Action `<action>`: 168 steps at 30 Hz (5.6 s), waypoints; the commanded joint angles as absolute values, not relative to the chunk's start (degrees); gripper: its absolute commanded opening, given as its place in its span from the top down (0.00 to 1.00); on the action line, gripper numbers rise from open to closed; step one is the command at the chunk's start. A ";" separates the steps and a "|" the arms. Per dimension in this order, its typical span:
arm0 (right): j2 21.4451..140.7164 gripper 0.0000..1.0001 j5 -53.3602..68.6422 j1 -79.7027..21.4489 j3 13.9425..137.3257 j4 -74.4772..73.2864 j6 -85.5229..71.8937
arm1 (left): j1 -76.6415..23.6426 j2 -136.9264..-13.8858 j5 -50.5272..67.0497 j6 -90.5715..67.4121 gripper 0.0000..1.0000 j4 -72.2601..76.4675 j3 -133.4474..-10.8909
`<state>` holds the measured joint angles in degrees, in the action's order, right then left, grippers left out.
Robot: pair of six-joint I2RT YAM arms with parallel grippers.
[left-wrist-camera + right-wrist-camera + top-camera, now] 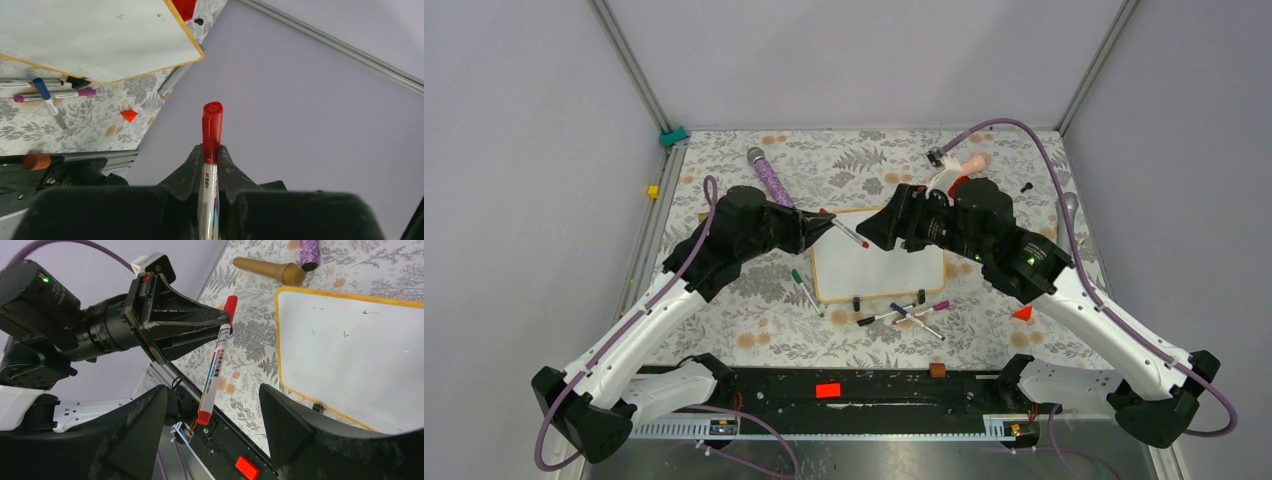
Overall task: Write a sentence on the whiteboard
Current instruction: Pass from the left arm to the right, then pass from the right arm to the left, then open the pen cap from the whiteboard marker.
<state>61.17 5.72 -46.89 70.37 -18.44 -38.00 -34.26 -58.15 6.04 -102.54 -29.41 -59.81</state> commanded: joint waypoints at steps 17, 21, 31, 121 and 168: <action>62.72 1.00 0.64 -50.10 74.39 -19.65 -32.17 | -39.17 -60.49 1.55 -106.87 0.77 -23.80 -65.79; 61.52 1.00 2.64 -50.01 75.54 -25.10 -31.37 | -38.79 -57.89 0.39 -104.88 0.33 -25.25 -63.58; 56.70 1.00 18.45 -43.60 73.01 -32.48 -35.41 | -31.42 -55.12 7.06 -81.27 0.18 -41.92 -69.33; 67.57 0.37 35.03 -37.72 86.08 -43.90 -38.19 | -54.88 -57.59 17.15 27.11 1.00 -23.88 -65.94; 71.72 0.56 27.14 -42.79 93.83 -53.23 -34.79 | -58.71 -60.04 14.88 27.80 1.00 -31.13 -71.54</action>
